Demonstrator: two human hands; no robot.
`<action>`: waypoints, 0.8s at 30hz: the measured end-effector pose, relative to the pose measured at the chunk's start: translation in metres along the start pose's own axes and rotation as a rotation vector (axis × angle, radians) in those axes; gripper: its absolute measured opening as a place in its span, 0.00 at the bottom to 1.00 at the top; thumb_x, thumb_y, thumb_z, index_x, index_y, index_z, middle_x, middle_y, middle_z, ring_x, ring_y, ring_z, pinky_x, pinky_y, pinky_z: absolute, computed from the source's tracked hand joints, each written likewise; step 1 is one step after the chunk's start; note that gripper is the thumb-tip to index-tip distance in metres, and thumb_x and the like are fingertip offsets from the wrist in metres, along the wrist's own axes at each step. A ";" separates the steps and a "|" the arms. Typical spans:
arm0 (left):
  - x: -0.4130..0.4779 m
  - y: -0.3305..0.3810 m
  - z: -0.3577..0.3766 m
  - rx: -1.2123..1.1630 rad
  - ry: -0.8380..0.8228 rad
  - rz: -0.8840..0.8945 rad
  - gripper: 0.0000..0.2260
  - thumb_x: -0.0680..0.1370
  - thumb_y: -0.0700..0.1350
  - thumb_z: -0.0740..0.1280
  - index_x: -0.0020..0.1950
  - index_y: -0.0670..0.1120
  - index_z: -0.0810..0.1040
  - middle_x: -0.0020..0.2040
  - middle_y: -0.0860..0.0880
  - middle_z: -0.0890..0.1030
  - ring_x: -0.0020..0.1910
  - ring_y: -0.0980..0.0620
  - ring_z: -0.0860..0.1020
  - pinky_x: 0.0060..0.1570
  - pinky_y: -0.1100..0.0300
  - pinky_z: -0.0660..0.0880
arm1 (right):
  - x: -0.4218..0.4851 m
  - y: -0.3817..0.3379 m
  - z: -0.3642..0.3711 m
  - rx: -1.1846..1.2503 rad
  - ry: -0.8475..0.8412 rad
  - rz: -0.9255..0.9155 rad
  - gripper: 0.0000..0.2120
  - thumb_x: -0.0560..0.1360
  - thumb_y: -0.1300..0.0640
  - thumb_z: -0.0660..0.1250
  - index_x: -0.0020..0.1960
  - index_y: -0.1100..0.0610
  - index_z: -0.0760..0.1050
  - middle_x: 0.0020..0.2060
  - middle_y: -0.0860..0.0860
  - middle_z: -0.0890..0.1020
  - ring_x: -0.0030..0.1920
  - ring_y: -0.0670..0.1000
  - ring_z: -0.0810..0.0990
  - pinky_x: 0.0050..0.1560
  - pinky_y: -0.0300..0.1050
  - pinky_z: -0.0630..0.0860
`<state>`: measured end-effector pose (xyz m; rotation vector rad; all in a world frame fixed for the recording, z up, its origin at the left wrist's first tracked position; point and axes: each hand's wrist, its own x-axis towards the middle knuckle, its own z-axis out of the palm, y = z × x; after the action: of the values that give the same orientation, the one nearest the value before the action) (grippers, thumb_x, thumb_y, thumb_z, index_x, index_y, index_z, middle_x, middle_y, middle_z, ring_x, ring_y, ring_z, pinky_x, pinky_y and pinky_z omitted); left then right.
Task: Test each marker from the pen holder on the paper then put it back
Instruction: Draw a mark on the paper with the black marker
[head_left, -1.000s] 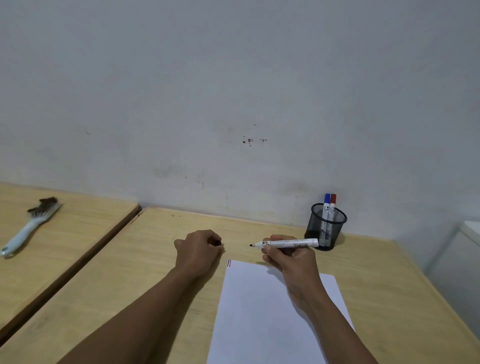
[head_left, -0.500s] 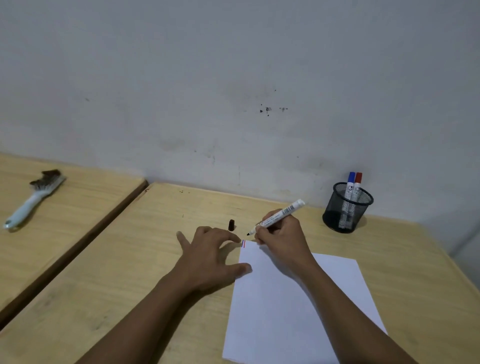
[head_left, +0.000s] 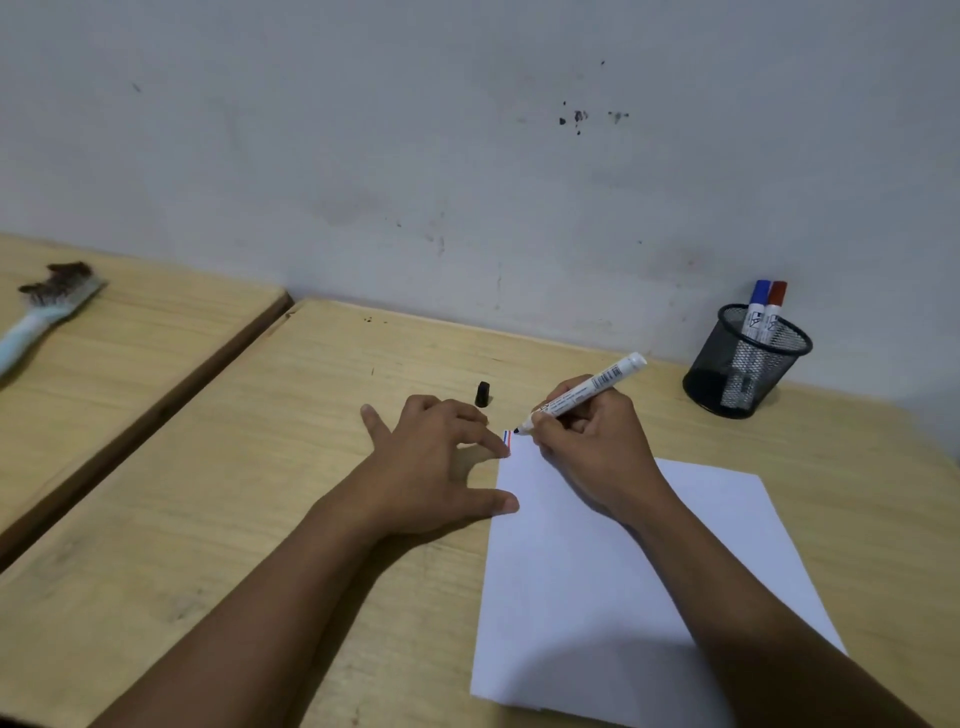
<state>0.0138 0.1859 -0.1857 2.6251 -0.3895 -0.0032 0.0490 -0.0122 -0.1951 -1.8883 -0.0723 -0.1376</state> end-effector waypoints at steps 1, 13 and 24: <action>-0.001 0.000 -0.001 -0.002 -0.008 0.008 0.23 0.65 0.70 0.71 0.58 0.66 0.78 0.68 0.63 0.70 0.72 0.56 0.55 0.67 0.25 0.42 | 0.000 0.001 0.000 -0.004 0.000 0.000 0.07 0.73 0.64 0.72 0.48 0.61 0.76 0.43 0.64 0.84 0.44 0.64 0.84 0.47 0.62 0.81; -0.001 0.002 -0.003 -0.030 -0.033 0.005 0.21 0.65 0.68 0.72 0.57 0.65 0.80 0.67 0.65 0.70 0.72 0.57 0.54 0.66 0.24 0.41 | 0.001 0.000 0.002 -0.066 0.002 -0.024 0.06 0.72 0.61 0.73 0.46 0.57 0.76 0.38 0.54 0.85 0.40 0.58 0.85 0.49 0.63 0.83; 0.000 0.002 -0.004 -0.046 -0.024 -0.004 0.21 0.63 0.68 0.74 0.54 0.64 0.81 0.68 0.63 0.72 0.73 0.55 0.55 0.66 0.24 0.40 | 0.000 -0.005 0.000 -0.087 -0.056 -0.039 0.04 0.72 0.65 0.71 0.45 0.59 0.77 0.37 0.55 0.85 0.39 0.53 0.85 0.46 0.57 0.83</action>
<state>0.0138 0.1856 -0.1813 2.5824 -0.3874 -0.0450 0.0484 -0.0111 -0.1906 -1.9786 -0.1430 -0.1158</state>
